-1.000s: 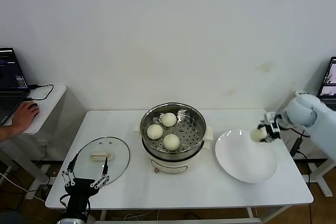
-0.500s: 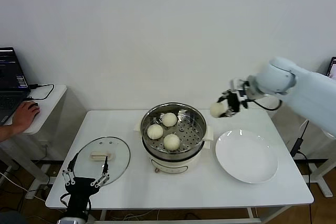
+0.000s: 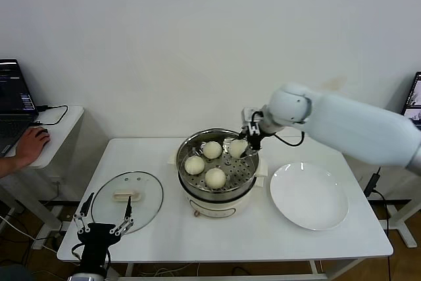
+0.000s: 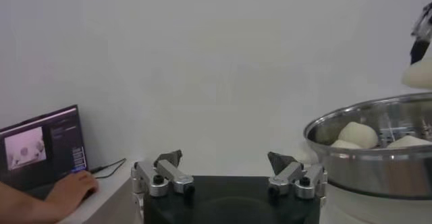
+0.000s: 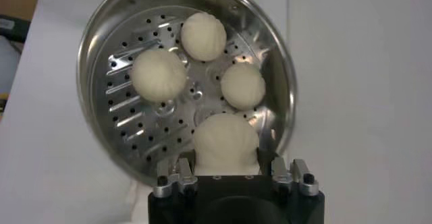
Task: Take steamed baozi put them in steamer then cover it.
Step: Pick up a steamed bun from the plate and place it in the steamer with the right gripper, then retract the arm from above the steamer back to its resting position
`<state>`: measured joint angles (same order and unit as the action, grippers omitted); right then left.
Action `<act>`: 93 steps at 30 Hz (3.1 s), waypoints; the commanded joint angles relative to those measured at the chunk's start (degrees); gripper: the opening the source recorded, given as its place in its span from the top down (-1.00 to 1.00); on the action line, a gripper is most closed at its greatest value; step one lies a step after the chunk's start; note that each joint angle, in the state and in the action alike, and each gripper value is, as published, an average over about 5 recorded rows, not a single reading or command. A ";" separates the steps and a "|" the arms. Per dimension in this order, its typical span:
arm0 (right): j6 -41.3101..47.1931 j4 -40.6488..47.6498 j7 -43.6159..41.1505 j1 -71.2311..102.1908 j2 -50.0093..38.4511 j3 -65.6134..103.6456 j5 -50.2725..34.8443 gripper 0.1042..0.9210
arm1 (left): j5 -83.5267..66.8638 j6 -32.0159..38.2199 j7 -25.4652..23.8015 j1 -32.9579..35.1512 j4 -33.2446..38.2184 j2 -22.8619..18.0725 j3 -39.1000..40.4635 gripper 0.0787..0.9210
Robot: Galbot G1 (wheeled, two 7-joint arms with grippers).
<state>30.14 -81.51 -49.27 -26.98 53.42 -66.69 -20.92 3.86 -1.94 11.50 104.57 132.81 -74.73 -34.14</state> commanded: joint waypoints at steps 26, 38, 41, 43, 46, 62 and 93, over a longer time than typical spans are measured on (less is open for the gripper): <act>1.11 0.40 0.62 1.88 0.08 1.49 1.58 -0.64 | 0.22 0.15 -0.06 0.23 0.39 -0.52 0.41 -0.77; -5.92 -18.29 34.00 22.86 -20.21 20.75 -6.00 -0.76 | -0.34 0.58 0.41 0.73 0.70 -0.74 -0.23 -0.77; -12.15 -19.77 42.54 38.73 -22.92 34.31 -3.53 -0.76 | -0.28 1.11 0.45 0.97 0.22 -0.91 -0.18 -0.77; -17.00 -21.03 47.09 48.72 -23.12 43.07 -2.76 -0.76 | -0.23 1.85 0.41 1.12 -0.24 -1.12 -0.13 -0.77; -24.40 -23.55 50.91 65.28 -21.19 58.74 -2.25 -0.76 | -0.18 2.99 0.46 1.24 -0.97 -1.53 0.06 -0.77; -49.89 -26.09 43.79 112.69 14.95 108.03 17.18 -0.76 | 17.19 8.74 5.71 -2.55 -12.54 -2.96 1.05 -0.77; -52.57 -28.86 50.34 124.32 30.51 123.37 19.50 -0.76 | 70.00 10.78 4.42 -21.38 -42.83 12.63 -2.86 -0.77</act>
<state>-21.11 -109.84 -0.25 93.80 80.70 52.59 -2.18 66.83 8.15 15.64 93.43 100.08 -65.85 -37.77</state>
